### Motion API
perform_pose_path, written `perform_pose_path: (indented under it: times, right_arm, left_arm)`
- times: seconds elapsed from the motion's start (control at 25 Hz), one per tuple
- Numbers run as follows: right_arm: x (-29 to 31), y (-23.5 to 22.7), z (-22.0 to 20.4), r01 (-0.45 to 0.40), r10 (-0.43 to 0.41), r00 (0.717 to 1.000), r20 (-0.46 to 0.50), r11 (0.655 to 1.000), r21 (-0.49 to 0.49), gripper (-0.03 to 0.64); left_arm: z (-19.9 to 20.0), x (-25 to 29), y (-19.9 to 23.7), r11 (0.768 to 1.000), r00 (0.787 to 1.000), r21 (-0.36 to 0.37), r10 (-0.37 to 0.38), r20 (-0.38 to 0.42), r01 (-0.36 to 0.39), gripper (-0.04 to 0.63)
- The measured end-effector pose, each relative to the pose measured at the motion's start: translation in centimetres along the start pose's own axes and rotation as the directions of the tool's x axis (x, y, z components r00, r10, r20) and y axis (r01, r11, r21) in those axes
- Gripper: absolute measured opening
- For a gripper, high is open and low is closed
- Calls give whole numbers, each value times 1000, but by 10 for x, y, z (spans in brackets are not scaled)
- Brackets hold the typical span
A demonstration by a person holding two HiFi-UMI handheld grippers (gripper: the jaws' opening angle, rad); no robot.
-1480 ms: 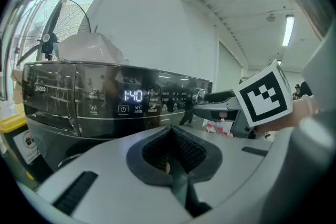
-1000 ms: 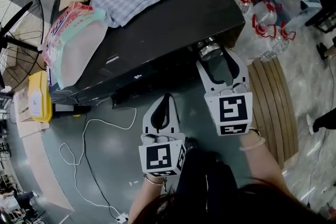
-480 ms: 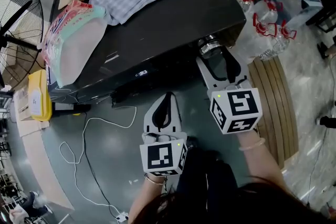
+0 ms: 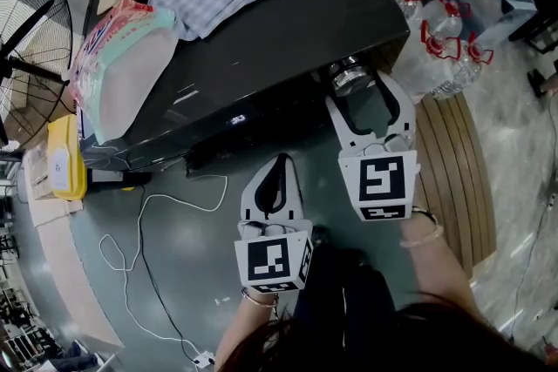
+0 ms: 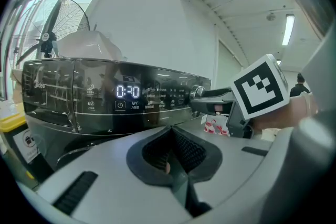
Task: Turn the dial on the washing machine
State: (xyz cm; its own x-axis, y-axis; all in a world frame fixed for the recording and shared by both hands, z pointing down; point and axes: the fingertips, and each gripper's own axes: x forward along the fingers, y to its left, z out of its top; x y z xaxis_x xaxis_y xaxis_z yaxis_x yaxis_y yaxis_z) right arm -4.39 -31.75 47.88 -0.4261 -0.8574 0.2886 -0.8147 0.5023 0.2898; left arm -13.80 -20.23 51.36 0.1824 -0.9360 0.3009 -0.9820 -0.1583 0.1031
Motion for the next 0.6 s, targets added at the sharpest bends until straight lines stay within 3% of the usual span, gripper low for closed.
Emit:
perform_pose_path:
  times: [0.12, 0.36, 0.6]
  right_arm:
    - [0, 1, 0, 1, -1, 1000, 3, 1000, 11, 291]
    - [0, -2, -1, -11, 8, 1000, 18, 987, 160, 296]
    - [0, -4, -4, -14, 7, 1000, 28, 969, 245, 296]
  left_arm:
    - [0, 0, 0, 1000, 1000, -2, 1, 0, -1, 15]
    - [-2, 0, 3, 1000, 1000, -9, 9, -3, -9, 14]
    - [-4, 0, 4, 1000, 1000, -15, 13, -5, -13, 14]
